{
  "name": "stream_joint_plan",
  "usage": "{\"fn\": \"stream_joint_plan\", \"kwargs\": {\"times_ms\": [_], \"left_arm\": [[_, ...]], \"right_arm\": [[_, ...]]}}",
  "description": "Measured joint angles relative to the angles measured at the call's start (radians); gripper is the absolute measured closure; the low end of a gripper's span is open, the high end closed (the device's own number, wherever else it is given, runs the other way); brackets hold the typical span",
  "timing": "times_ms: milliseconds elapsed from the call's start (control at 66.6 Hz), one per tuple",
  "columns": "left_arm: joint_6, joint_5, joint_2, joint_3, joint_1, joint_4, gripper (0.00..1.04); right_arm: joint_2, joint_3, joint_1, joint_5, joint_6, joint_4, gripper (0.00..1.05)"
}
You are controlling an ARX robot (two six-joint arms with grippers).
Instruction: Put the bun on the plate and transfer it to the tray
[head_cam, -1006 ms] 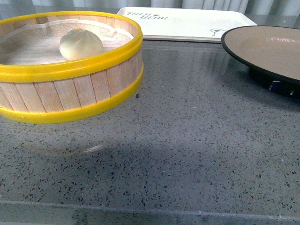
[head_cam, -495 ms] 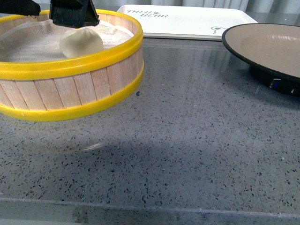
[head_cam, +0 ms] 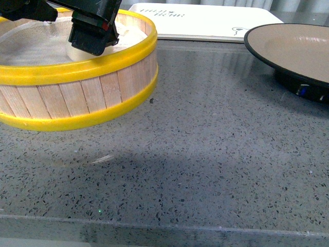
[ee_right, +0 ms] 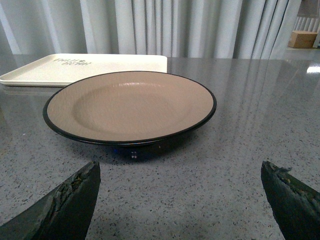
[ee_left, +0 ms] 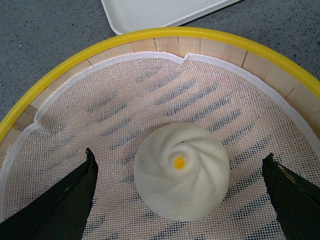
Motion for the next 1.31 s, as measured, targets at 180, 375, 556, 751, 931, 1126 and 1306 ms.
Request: {"fn": "stream_joint_plan", "kwargs": {"times_ms": [180, 375, 556, 751, 931, 1126, 1306], "left_arm": [[0.012, -0.003, 0.005, 0.003, -0.01, -0.005, 0.08], [0.023, -0.008, 0.014, 0.004, -0.02, -0.006, 0.36], [0.026, -0.007, 0.018, 0.009, -0.026, -0.018, 0.64], [0.026, -0.006, 0.02, 0.019, -0.027, -0.024, 0.93], [0.022, -0.003, 0.02, 0.033, -0.028, -0.031, 1.01], [0.018, 0.002, 0.02, 0.038, -0.029, -0.037, 1.01], [0.015, 0.003, 0.017, 0.053, -0.026, -0.051, 1.01]], "right_arm": [[0.0, 0.0, 0.0, 0.0, 0.0, 0.0, 0.09], [0.0, 0.0, 0.0, 0.0, 0.0, 0.0, 0.09], [0.0, 0.0, 0.0, 0.0, 0.0, 0.0, 0.09], [0.0, 0.0, 0.0, 0.0, 0.0, 0.0, 0.09], [0.0, 0.0, 0.0, 0.0, 0.0, 0.0, 0.09], [0.0, 0.0, 0.0, 0.0, 0.0, 0.0, 0.09], [0.0, 0.0, 0.0, 0.0, 0.0, 0.0, 0.09]]}}
